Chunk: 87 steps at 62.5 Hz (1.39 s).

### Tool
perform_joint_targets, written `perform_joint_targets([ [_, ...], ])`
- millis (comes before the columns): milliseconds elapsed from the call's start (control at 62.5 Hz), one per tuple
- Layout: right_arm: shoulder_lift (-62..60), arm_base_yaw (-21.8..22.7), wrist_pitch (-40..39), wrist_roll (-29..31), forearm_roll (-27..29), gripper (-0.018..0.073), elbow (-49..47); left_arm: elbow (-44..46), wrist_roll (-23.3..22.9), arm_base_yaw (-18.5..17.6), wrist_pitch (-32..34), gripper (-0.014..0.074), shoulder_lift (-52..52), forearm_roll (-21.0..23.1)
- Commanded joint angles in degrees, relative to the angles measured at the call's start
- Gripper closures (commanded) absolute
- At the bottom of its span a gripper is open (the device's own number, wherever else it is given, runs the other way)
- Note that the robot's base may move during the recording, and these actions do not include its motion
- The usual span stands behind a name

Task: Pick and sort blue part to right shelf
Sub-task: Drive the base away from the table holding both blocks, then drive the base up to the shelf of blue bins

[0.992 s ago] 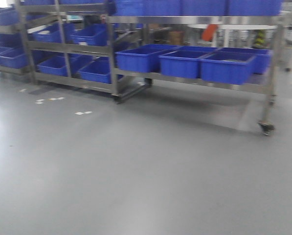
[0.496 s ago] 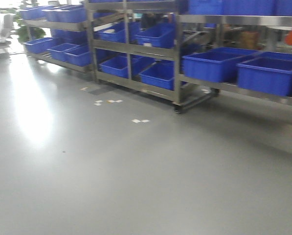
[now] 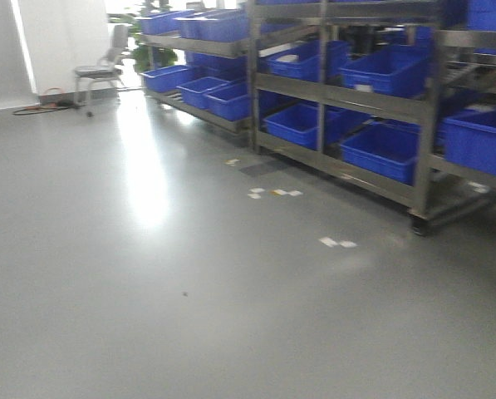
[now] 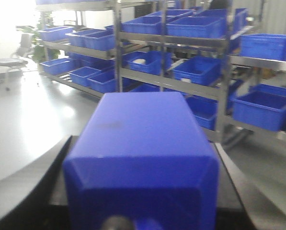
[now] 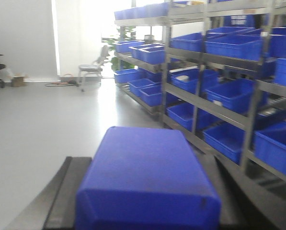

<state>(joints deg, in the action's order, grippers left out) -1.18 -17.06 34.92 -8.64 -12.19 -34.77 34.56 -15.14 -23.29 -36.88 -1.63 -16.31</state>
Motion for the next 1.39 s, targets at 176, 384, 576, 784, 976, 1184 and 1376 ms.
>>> perform_joint_targets([
  [176,0.5,0.0,-5.2,0.4,-0.9,0.0375,-1.8,1.5,-0.1,-0.4,4.7,0.0275,-1.1,-0.5],
  [384,0.5,0.0,-5.2,0.4,-0.9,0.0375,-1.8,1.5,-0.1,-0.4,4.7,0.0275,-1.1,-0.4],
  [576,0.5,0.0,-5.2,0.4,-0.9,0.0375,-1.8,1.5,-0.1,-0.4,4.7,0.0275,-1.1,-0.4],
  [784,0.5,0.0,-5.2,0.4,-0.9,0.0375,-1.8,1.5,-0.1,-0.4,4.7,0.0275,-1.1,-0.4],
  [976,0.5,0.0,-5.2,0.4,-0.9,0.0375,-1.8,1.5,-0.1,-0.4,4.7,0.0275,-1.1,-0.4],
  [1184,0.5,0.0,-5.2,0.4,-0.9,0.0375,-1.8,1.5,-0.1,-0.4,4.7,0.0275,-1.1,-0.4],
  [1376,0.5,0.0,-5.2,0.4,-0.9,0.0375,-1.8,1.5,-0.1,-0.4,4.7,0.0275,-1.1,-0.4],
])
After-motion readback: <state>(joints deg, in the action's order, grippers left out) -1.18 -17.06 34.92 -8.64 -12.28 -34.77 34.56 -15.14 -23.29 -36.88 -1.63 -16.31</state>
